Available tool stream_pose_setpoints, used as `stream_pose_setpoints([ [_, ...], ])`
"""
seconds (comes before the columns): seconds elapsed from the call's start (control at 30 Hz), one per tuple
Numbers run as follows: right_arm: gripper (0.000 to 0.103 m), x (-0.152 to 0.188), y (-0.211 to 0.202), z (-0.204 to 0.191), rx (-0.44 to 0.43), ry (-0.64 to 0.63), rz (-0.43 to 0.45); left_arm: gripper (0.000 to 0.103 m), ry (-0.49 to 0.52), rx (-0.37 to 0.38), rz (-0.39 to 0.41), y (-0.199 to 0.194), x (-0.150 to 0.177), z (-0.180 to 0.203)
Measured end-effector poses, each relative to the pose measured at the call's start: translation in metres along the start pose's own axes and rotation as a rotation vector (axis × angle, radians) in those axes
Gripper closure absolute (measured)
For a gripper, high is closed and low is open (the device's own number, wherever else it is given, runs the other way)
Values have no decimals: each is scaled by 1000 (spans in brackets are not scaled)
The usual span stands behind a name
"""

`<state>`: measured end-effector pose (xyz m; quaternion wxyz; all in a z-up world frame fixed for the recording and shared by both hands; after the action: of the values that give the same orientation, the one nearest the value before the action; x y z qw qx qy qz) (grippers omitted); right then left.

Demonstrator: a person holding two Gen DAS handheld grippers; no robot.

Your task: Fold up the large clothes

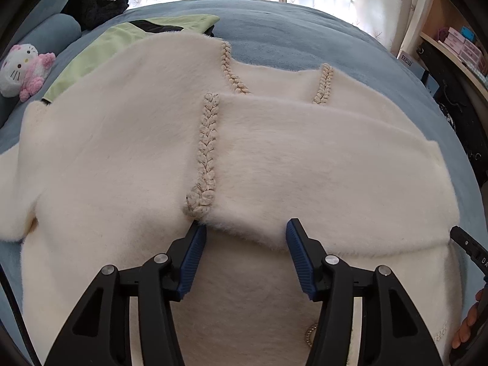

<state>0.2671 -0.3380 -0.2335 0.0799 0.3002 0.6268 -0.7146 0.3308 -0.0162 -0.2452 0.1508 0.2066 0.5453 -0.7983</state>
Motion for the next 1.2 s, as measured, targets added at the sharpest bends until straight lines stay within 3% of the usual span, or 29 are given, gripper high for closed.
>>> stream_pose_setpoints([
  [0.37,80,2,-1,-5,20,-15,-29,48,19,-25,-27,-5,2,1],
  [0.57,80,9,-27,-18,-28,11,-68,48,60,-82,-75,-26,11,8],
  [0.7,79,16,-57,-32,-60,6,-64,47,51,-84,-85,-55,19,13],
  [0.93,78,37,-116,-59,-126,23,-77,33,49,-60,-30,-123,37,17],
  [1.2,74,85,-168,-106,-228,15,-74,31,60,-64,3,-184,77,7],
])
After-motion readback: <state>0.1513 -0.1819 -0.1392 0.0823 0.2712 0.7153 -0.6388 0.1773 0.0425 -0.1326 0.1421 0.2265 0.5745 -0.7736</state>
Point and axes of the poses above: each gripper's, at about its wrist camera, not at the fingertips, and y roughly the way its jaws point, z to its right, x to its underside, the point moved 10 cm from there along y, roughly the way its jaws point, and after that the axes turned 14 degrees about x, right-handed, at the moved point
